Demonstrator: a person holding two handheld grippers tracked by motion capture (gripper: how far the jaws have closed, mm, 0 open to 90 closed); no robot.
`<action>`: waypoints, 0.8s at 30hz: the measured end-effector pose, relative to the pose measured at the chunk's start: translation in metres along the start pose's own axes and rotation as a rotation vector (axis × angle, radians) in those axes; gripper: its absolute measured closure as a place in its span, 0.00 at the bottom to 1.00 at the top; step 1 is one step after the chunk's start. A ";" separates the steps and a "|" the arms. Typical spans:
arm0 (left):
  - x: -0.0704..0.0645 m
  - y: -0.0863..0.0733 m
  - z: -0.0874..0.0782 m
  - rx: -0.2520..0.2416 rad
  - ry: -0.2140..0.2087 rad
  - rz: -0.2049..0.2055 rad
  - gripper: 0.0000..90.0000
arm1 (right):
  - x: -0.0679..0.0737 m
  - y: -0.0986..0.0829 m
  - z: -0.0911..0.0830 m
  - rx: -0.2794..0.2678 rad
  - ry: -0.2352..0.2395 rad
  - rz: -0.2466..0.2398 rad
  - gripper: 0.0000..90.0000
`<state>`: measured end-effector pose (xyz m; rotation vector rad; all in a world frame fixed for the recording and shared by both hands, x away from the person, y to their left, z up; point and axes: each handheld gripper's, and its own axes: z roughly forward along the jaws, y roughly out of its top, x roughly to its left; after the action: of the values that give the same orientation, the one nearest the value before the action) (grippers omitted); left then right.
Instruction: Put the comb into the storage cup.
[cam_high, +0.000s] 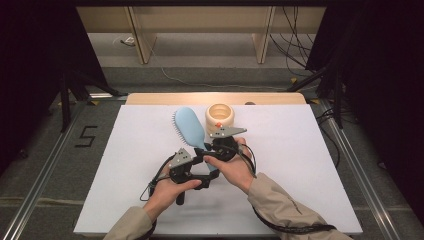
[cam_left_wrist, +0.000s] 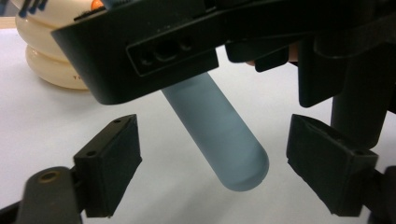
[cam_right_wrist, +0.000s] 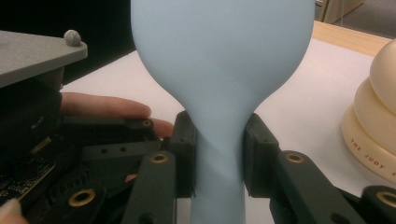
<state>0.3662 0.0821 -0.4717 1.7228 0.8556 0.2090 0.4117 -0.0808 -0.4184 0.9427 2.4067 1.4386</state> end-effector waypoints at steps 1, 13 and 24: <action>0.000 0.000 0.000 -0.001 -0.001 -0.002 0.21 | 0.000 0.000 0.000 0.000 0.000 0.000 0.78; 0.001 -0.002 0.002 -0.018 -0.027 -0.016 0.40 | 0.000 -0.001 0.001 0.002 0.000 -0.002 0.78; 0.003 -0.003 0.002 -0.031 -0.033 -0.041 0.51 | 0.000 -0.001 0.001 0.000 -0.002 -0.003 0.78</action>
<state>0.3684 0.0828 -0.4756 1.6735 0.8585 0.1655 0.4118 -0.0804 -0.4196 0.9399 2.4059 1.4364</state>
